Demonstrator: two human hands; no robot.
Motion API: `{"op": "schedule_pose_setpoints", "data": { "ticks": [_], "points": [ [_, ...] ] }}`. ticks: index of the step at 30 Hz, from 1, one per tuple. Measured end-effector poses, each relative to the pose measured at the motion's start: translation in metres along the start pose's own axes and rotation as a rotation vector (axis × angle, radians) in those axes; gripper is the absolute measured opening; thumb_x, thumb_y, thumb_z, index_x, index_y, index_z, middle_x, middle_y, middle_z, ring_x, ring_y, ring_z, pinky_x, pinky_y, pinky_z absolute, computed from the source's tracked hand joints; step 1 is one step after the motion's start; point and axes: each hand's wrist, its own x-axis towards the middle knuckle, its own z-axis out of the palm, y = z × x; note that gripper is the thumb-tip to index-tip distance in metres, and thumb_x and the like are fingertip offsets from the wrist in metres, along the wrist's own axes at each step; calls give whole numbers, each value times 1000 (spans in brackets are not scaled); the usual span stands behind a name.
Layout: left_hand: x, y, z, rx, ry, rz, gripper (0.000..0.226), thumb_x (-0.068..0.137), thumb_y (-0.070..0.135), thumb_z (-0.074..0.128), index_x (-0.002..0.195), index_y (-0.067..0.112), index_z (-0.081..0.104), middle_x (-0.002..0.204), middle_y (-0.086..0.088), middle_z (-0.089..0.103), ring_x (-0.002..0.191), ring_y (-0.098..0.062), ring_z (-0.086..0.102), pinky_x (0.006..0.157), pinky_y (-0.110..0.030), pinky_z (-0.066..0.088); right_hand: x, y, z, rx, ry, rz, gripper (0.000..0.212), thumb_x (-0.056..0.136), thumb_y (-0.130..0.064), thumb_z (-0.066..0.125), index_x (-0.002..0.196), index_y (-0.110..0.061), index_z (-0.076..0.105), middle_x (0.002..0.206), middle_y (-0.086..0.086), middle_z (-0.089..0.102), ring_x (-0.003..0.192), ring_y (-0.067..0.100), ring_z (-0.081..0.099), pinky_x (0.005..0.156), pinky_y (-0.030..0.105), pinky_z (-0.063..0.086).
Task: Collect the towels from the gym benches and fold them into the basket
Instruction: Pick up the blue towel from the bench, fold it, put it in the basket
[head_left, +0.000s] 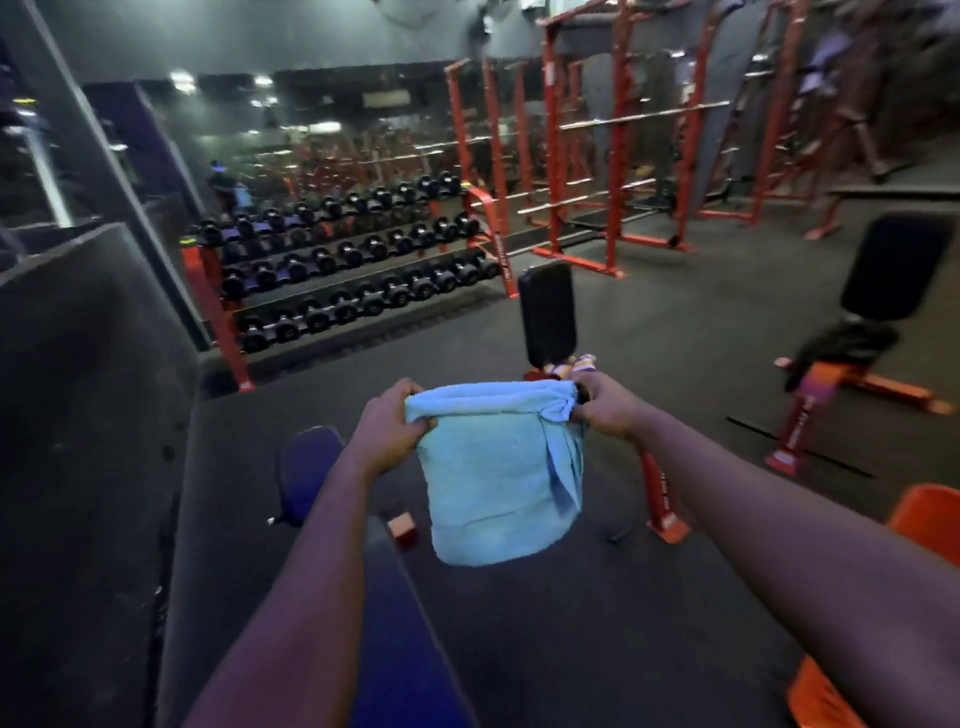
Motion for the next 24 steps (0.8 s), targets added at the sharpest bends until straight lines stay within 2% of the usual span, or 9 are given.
{"op": "schedule_pose_setpoints", "data": {
  "ticks": [2,4,5,7,11,14,16,20,24],
  "points": [
    [16,31,35,-13,-40,64,20,80,19,68,93,20,53,84,0,65,77,-19,59,61,-30,41,-20,24,-35,31,70,26,30,74,-28,77,104,-23,70,101,-5,73,94,8,68,80,29,57],
    [32,69,80,-58,-96,116,20,82,17,67,95,19,52,83,-1,65,70,-17,60,52,-22,42,-50,51,-79,42,173,83,16,78,-14,76,93,-16,69,88,-3,71,79,4,64,71,25,53],
    [37,89,101,-83,-128,137,20,82,16,67,96,18,52,82,-2,66,67,-15,61,49,-18,43,-63,65,-100,39,223,113,15,79,-8,74,93,-9,68,87,0,69,79,8,61,71,26,52],
    [47,133,146,-122,-176,190,22,82,16,67,98,20,51,85,-1,68,67,-16,63,54,-23,47,-92,94,-146,25,310,166,24,79,-8,75,99,1,65,91,7,68,84,14,60,76,31,51],
    [60,220,240,-184,-248,298,31,80,13,71,107,14,54,100,0,65,87,-19,61,69,-31,44,-153,154,-235,19,431,248,38,68,-22,75,99,-4,65,99,15,73,84,14,62,79,40,55],
    [66,287,309,-195,-330,379,29,79,13,72,100,12,52,83,1,61,77,-20,59,62,-30,41,-203,195,-295,26,546,291,28,70,-14,77,95,-6,66,95,14,72,85,17,61,83,48,54],
    [66,328,350,-203,-373,424,27,79,13,72,97,13,52,76,3,58,72,-17,55,59,-28,36,-235,216,-327,38,627,337,28,67,-17,78,90,-8,66,89,9,69,83,17,60,79,45,54],
    [71,405,429,-249,-479,498,24,80,12,71,90,20,50,75,5,61,69,-13,55,52,-10,33,-288,256,-388,35,769,398,20,62,-25,72,80,-20,63,80,0,66,77,11,57,70,33,48],
    [85,472,514,-284,-580,566,21,82,12,69,89,19,50,79,2,65,71,-14,59,55,-20,39,-322,307,-447,5,868,483,18,68,-17,70,85,-13,64,82,3,66,76,10,56,69,30,47]
  ]
}}
